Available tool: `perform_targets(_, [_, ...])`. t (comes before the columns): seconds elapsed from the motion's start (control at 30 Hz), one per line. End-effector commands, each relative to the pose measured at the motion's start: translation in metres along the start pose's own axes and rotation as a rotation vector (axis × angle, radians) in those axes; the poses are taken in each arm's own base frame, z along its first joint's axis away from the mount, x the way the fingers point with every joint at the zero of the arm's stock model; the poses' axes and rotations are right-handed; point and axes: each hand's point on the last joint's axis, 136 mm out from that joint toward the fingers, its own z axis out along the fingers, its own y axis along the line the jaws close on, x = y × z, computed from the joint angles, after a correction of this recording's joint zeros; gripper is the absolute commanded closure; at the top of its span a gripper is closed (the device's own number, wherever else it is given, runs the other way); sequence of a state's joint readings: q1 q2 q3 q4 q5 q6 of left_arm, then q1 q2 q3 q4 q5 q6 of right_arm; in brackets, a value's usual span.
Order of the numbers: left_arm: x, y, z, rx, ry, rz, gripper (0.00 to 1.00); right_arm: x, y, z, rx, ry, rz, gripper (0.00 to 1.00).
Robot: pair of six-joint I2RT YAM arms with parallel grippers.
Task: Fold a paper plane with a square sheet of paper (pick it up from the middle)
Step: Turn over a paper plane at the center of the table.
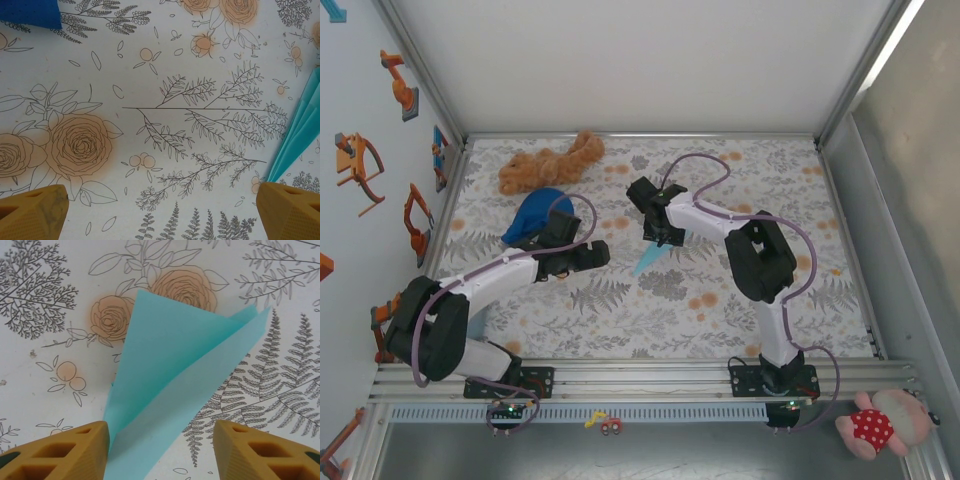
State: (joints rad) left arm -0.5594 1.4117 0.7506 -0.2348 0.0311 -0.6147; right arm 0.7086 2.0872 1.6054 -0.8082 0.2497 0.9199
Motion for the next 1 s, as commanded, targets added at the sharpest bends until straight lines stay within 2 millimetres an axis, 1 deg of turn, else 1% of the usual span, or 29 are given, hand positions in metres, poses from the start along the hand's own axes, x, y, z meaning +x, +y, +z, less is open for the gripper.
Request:
perform_targets(0.0, [-0.005, -0.004, 0.0, 0.018, 0.0, -0.008, 0.04, -0.002, -0.012, -0.006, 0.068, -0.019, 0.026, 0.47])
perform_targets(0.17, [-0.005, -0.004, 0.0, 0.012, 0.002, -0.003, 0.04, 0.0, -0.012, -0.009, 0.062, -0.016, 0.032, 0.5])
perform_targets(0.4, [-0.005, -0.003, 0.0, 0.003, 0.005, -0.002, 0.04, 0.004, -0.012, -0.011, 0.05, -0.001, 0.069, 0.59])
perform_targets(0.63, [-0.006, -0.004, 0.001, 0.002, 0.01, 0.0, 0.04, 0.006, -0.015, -0.016, 0.049, -0.011, 0.096, 0.61])
perform_targets(0.7, [-0.006, -0.004, 0.002, 0.002, 0.013, 0.002, 0.04, 0.006, -0.016, -0.018, 0.047, -0.014, 0.1, 0.64])
perform_targets(0.97, [-0.007, -0.005, 0.003, 0.001, 0.016, 0.004, 0.04, 0.009, -0.024, -0.021, 0.064, -0.023, 0.133, 0.73])
